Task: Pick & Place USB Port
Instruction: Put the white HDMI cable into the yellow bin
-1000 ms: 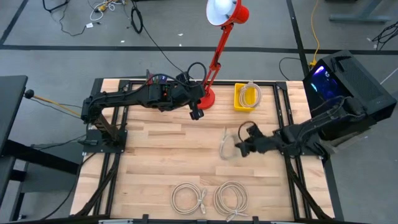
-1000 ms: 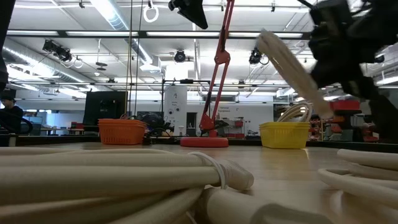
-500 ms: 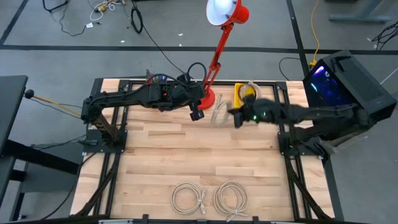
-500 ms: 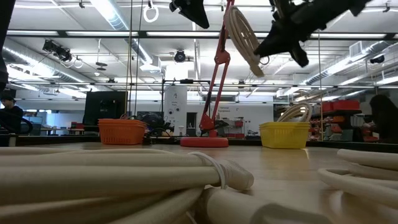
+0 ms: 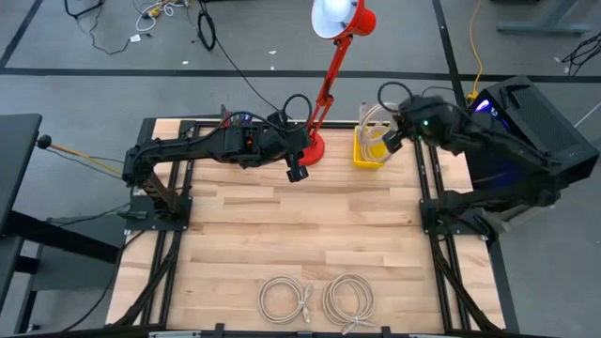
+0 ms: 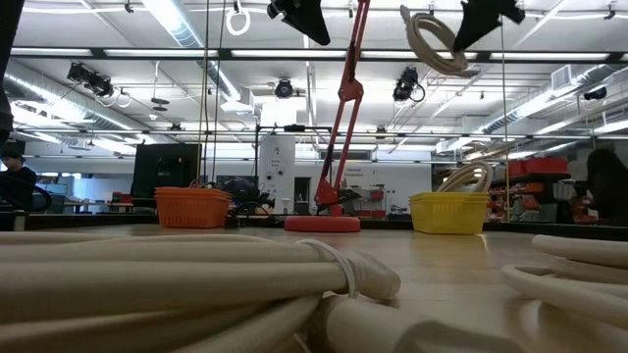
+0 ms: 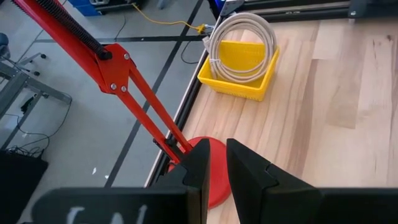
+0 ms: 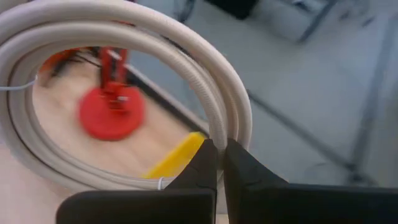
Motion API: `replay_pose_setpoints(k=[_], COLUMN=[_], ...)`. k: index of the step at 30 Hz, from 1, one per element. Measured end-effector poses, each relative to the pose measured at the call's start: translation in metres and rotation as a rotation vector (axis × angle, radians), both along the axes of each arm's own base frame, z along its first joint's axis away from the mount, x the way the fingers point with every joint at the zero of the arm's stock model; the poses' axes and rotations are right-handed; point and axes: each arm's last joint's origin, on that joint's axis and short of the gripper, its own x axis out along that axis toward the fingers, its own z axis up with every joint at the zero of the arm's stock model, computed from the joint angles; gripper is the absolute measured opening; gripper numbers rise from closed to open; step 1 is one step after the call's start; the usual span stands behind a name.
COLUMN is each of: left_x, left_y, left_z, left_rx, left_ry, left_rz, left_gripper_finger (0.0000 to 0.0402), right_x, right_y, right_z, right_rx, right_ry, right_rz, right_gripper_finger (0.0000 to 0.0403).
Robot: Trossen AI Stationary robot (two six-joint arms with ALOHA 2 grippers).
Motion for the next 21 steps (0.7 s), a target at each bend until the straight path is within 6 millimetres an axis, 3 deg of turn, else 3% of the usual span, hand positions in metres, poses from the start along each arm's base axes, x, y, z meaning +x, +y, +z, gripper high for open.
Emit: replay_pose_setpoints(k=[5,12,21], left_x=[0.000,0.000,-0.003], left_y=[0.001,0.002,0.002], left_z=[0.000,0.000,-0.003], left_rx=[0.002,0.002,-0.007], left_ry=[0.000,0.001,0.040], left_rz=[0.004,0.009,0.013], left_gripper_finger=[0.0057,0.0057,0.0057], right_x=[0.018,0.064,0.056], right_y=[-0.009,-0.026,-0.038], right_z=[0.008,-0.020,-0.016], right_rx=[-0.042,-0.081,-0.138], right_ry=[0.233,0.598,0.632], right_rz=[-0.030,0.083,-0.023], right_gripper_finger=[0.0000,0.0000,0.0000])
